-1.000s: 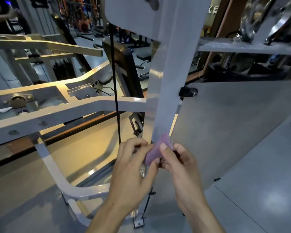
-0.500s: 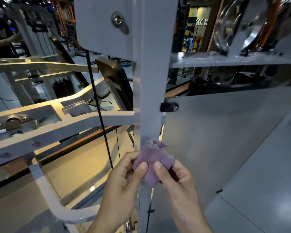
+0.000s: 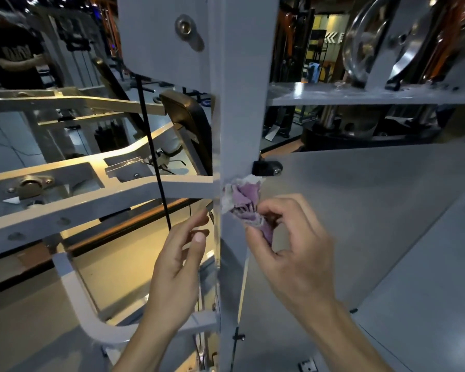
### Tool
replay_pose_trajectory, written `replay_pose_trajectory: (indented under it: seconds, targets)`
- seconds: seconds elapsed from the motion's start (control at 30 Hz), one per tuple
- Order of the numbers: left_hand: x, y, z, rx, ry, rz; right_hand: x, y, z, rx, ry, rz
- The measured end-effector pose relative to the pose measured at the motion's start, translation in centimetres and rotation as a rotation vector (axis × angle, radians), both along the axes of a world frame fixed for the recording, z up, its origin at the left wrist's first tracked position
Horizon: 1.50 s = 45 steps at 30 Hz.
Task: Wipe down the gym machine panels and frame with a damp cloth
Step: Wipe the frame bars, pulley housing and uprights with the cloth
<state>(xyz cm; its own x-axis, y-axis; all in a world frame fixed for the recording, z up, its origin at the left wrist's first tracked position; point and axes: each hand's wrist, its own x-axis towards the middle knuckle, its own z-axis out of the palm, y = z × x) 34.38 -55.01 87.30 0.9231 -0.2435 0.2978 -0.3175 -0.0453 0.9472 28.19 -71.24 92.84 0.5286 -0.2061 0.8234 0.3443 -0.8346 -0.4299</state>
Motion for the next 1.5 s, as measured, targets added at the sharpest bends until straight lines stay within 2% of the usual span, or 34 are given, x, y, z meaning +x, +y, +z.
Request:
replay_pose_trajectory:
  seconds: [0.3, 0.47, 0.57, 0.7, 0.77, 0.93, 1.07, 1.13, 1.3, 1.5]
  targets:
    - [0.1, -0.7, -0.7, 0.025, 0.004, -0.092, 2.4, -3.3, 3.1, -0.443, -0.173, -0.02]
    - [0.4, -1.2, -1.1, -0.005, -0.019, -0.08, 4.0, -3.7, -0.6, -0.809, -0.066, 0.075]
    - [0.5, -1.3, -1.2, -0.014, 0.0, -0.06, 4.0, -4.2, -1.6, -0.956, -0.02, 0.132]
    - [0.2, -1.5, -1.2, -0.043, 0.009, -0.052, 3.9, -5.2, 2.1, -0.87, -0.158, 0.039]
    - [0.1, -1.7, -1.3, -0.053, 0.021, -0.038, 4.1, -4.9, 2.4, -0.821, -0.16, 0.019]
    - [0.2, -1.9, -1.7, -0.034, 0.006, 0.0, 4.2, -4.0, -1.6, -0.972, -0.071, 0.099]
    - [0.0, -2.1, -1.4, -0.082, 0.027, -0.001, 4.4, -4.9, 2.4, -0.848, -0.217, -0.012]
    - [-0.1, -2.3, -1.4, -0.092, 0.026, 0.004, 4.4, -4.7, 2.6, -0.802, -0.206, -0.036]
    - [-0.1, -2.5, -1.7, -0.09, 0.0, 0.011, 3.9, -4.6, -2.0, -1.018, -0.035, 0.081]
    - [-0.1, -2.7, -1.9, -0.124, 0.018, 0.03, 4.3, -4.7, 2.7, -0.822, -0.202, -0.017]
